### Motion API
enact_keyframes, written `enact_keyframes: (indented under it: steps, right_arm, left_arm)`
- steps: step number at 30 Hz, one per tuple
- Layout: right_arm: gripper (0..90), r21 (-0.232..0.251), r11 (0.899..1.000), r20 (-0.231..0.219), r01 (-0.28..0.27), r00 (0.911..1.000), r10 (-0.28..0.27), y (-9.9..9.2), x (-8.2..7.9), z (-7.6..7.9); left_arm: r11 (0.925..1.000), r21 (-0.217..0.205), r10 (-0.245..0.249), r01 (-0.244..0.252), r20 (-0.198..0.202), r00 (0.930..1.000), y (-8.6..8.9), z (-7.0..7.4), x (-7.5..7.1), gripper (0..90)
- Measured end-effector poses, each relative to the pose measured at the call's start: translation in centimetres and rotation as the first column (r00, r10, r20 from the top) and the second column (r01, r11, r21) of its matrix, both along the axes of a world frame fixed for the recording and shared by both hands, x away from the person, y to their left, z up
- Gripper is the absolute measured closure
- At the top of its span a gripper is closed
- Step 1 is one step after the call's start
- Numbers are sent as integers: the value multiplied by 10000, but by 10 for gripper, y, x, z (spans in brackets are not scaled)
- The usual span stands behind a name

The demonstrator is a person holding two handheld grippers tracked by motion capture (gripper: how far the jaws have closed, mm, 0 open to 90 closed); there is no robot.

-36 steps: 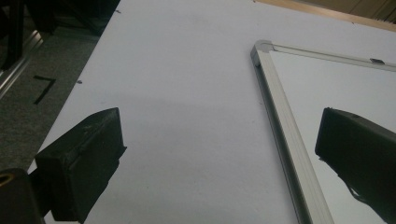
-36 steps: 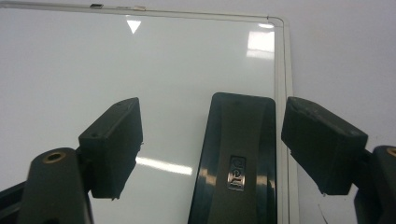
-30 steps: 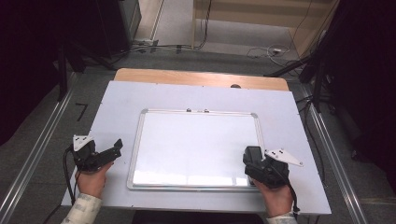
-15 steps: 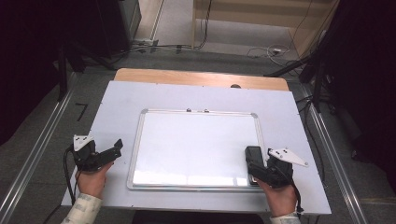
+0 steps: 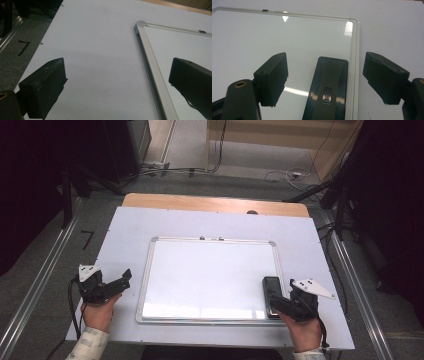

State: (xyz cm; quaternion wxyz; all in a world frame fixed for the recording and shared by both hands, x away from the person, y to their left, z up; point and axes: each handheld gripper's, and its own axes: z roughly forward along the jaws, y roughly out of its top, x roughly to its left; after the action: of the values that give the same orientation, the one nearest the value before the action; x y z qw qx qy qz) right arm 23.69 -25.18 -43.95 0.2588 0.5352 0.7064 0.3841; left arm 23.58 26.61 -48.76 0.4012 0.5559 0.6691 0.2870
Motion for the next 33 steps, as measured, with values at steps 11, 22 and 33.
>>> enact_keyframes:
  steps: [11,22,33]
  right_arm:
    - [190,-23,9998,107,186,9998,-185,-7,0,2]
    - [191,-53,9992,123,384,9992,-383,-17,-1,4]
    - [191,-52,9984,179,564,9983,-563,-28,-1,4]
  left_arm:
    - [10000,2,2,-2,-1,10000,0,0,0,15]
    - [10000,10,-8,8,12,10000,0,0,0,15]
    - [10000,8,-30,30,27,10000,1,0,0,15]
